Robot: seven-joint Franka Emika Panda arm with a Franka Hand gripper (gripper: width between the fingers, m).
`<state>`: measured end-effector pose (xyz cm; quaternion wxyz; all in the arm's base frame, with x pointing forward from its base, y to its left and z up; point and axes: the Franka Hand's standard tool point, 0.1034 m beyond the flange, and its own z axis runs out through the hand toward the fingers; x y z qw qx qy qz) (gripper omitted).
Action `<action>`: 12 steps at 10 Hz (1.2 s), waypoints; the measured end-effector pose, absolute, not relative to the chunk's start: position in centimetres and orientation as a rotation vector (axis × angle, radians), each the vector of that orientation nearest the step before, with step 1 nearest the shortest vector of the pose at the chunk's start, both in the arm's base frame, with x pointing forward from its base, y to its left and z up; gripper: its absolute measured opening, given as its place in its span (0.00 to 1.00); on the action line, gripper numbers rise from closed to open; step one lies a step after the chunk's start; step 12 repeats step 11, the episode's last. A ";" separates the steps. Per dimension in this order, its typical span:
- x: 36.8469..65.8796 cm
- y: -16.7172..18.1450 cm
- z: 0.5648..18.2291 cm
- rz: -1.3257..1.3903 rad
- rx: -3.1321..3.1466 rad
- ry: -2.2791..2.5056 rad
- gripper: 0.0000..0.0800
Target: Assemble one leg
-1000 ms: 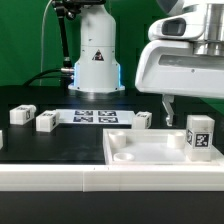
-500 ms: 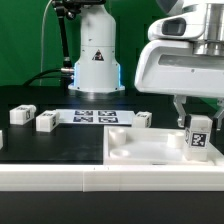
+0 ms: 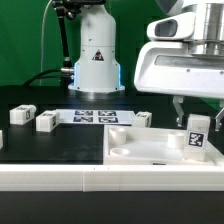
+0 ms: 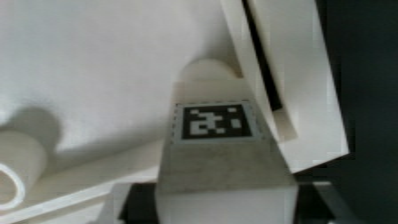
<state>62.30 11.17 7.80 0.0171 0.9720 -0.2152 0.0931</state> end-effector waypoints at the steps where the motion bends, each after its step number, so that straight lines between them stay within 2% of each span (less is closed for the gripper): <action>1: 62.2 10.8 7.8 0.294 2.982 -0.830 0.37; 6: 61.6 8.6 7.7 0.310 2.835 -1.195 0.38; 7: 61.6 8.6 7.7 0.311 2.835 -1.195 0.55; 8: 61.6 8.6 7.7 0.311 2.836 -1.195 0.55; 9: 61.6 8.6 7.7 0.311 2.836 -1.196 0.71; 10: 61.6 8.6 7.7 0.311 2.836 -1.196 0.79; 12: 61.6 8.6 7.7 0.311 2.836 -1.196 0.81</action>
Offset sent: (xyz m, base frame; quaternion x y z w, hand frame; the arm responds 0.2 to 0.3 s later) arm -0.0068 -0.0023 -0.0020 0.0061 0.0447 0.2806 0.9588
